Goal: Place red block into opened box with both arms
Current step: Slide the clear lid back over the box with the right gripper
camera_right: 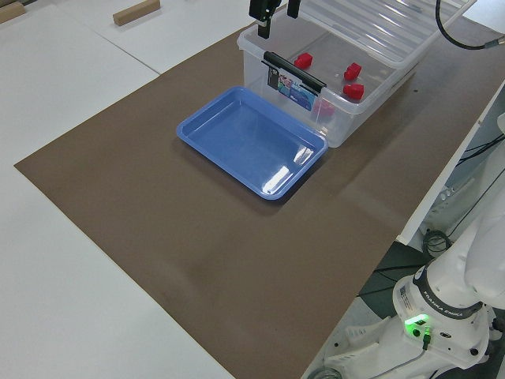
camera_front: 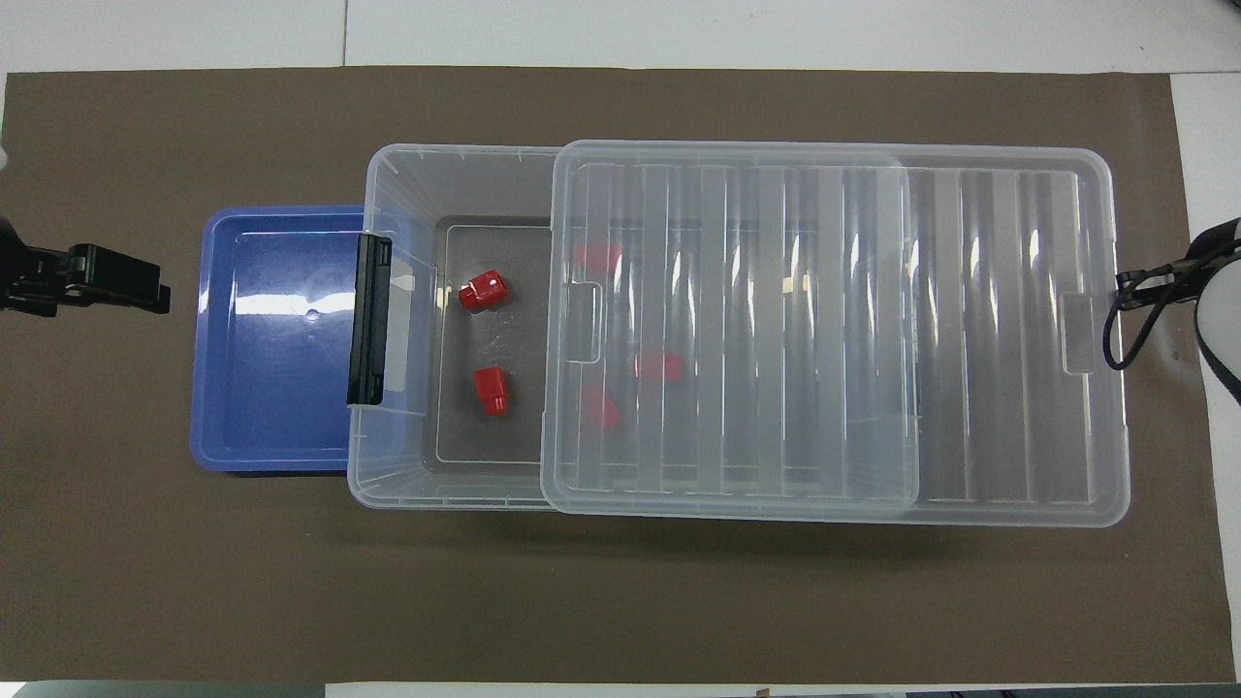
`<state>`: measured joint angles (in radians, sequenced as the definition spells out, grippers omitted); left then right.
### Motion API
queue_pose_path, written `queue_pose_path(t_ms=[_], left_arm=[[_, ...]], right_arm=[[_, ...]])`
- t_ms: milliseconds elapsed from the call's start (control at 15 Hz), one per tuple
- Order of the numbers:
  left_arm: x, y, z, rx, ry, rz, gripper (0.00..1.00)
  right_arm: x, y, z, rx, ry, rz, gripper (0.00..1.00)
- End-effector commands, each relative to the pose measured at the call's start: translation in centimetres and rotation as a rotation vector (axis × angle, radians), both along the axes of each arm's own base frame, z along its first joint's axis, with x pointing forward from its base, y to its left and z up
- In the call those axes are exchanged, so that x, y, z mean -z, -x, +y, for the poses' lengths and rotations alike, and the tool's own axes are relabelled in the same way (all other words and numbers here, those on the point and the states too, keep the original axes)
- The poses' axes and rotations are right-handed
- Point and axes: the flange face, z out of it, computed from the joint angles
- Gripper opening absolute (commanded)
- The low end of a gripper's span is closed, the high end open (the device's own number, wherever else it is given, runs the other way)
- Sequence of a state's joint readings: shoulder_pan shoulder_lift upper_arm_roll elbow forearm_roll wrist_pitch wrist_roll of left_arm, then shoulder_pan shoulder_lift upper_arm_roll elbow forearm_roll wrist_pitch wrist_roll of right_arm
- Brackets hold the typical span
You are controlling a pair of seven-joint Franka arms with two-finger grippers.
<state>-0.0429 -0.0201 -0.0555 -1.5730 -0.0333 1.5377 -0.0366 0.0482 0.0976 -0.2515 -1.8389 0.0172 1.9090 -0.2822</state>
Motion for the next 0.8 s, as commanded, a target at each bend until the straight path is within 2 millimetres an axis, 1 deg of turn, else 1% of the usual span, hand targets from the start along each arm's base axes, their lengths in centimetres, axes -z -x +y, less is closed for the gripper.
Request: queue_pose_path(t_ms=[0,133,333,467,667,733], left_arm=[[-0.1,0.5,0.3,0.005,0.01,0.005,1.0],[0.0,0.6,0.4,0.002,0.009,0.013,1.0],[-0.1,0.6,0.3,0.003,0.01,0.01,1.0],[-0.1,0.6,0.3,0.003,0.01,0.008,1.0],[-0.1,0.6,0.3,0.003,0.01,0.01,1.0],[-0.1,0.6,0.3,0.003,0.01,0.01,1.0]], right_arm=[[0.2,0.6,1.9,0.03,-0.017,-0.022,0.0],[0.4,0.4,2.5,0.04,-0.016,-0.023,0.0],[0.2,0.2,4.5,0.06,-0.019,-0.027,0.0],[0.1,0.1,6.5,0.068,-0.021,-0.029,0.0],[0.6,0.1,8.6,0.083,-0.025,-0.035,0.0],[0.7,0.2,9.0,0.083,-0.027,-0.049,0.0]])
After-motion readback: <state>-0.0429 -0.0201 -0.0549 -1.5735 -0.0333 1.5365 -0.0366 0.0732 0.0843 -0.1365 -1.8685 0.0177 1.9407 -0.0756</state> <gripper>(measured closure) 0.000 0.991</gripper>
